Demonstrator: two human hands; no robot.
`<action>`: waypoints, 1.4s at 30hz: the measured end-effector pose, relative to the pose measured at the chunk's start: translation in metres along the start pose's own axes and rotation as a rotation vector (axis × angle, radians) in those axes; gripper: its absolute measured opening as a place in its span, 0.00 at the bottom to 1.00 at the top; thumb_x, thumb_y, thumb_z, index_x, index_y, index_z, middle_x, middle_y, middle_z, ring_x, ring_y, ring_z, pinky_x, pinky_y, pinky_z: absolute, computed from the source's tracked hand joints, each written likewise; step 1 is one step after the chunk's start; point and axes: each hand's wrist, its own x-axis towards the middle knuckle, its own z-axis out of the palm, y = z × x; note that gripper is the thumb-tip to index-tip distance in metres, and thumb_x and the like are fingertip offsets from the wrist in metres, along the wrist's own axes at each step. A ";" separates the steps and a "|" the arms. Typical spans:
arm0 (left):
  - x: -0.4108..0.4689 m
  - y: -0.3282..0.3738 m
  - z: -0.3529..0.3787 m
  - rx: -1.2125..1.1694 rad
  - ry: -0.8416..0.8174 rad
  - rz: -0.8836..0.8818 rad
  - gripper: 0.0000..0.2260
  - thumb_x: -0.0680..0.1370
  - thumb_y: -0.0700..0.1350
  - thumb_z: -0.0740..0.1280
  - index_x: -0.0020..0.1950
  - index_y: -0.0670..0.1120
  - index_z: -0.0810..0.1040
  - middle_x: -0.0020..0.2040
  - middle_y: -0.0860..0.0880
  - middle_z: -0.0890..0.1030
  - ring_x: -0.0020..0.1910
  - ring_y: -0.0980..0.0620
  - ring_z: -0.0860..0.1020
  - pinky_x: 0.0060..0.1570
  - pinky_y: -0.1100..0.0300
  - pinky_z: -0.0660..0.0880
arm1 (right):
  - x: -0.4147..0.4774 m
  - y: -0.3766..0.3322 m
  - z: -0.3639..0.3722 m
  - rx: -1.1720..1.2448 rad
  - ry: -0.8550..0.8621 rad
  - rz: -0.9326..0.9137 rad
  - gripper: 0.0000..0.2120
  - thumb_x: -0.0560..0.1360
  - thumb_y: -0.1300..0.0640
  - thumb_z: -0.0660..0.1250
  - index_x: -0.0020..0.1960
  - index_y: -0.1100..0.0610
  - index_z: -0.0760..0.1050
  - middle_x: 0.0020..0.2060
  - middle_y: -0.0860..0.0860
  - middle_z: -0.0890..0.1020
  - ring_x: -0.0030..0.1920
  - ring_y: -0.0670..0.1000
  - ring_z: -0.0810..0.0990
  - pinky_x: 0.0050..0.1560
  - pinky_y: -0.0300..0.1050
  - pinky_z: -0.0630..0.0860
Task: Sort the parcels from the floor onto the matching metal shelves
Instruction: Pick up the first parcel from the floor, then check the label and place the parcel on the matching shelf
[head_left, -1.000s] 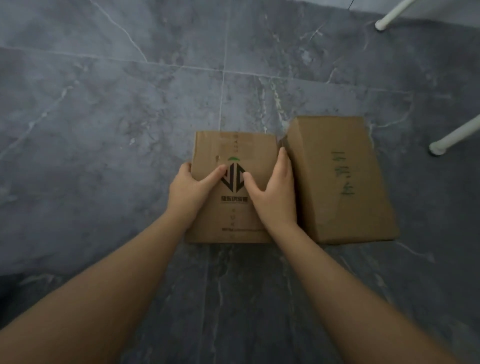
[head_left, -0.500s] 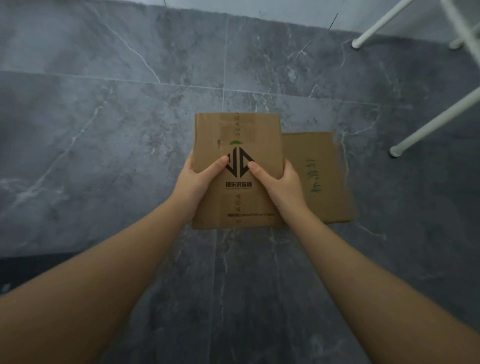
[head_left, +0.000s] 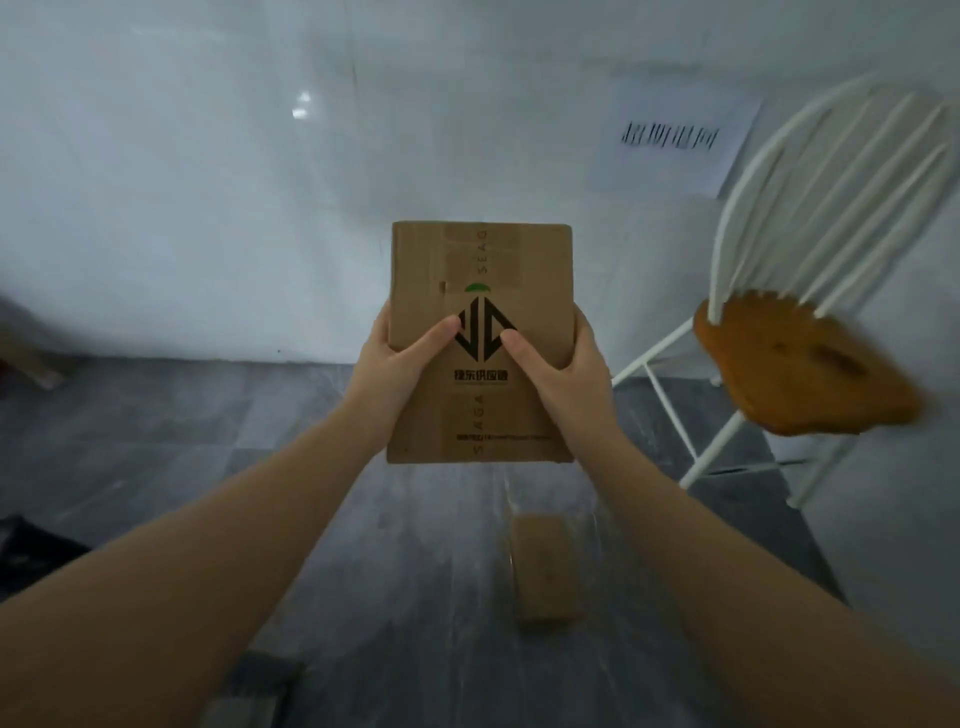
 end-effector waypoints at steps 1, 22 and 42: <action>-0.004 0.023 0.003 -0.011 -0.016 0.026 0.22 0.70 0.50 0.72 0.62 0.53 0.70 0.52 0.49 0.81 0.49 0.51 0.81 0.43 0.57 0.79 | 0.004 -0.022 -0.007 -0.010 0.009 -0.025 0.36 0.70 0.45 0.71 0.73 0.50 0.60 0.54 0.42 0.73 0.49 0.40 0.74 0.37 0.21 0.71; -0.260 0.436 0.068 -0.001 0.008 0.827 0.32 0.68 0.55 0.73 0.70 0.54 0.66 0.60 0.50 0.78 0.54 0.51 0.79 0.55 0.50 0.77 | -0.116 -0.453 -0.192 0.195 0.202 -0.727 0.36 0.69 0.45 0.72 0.72 0.48 0.60 0.62 0.48 0.76 0.58 0.49 0.78 0.59 0.51 0.77; -0.362 0.461 0.051 -0.061 0.033 0.929 0.22 0.71 0.51 0.71 0.62 0.55 0.69 0.48 0.58 0.78 0.46 0.58 0.79 0.34 0.68 0.76 | -0.207 -0.502 -0.212 0.238 0.161 -0.842 0.37 0.71 0.45 0.70 0.75 0.47 0.56 0.64 0.47 0.75 0.59 0.48 0.77 0.60 0.47 0.77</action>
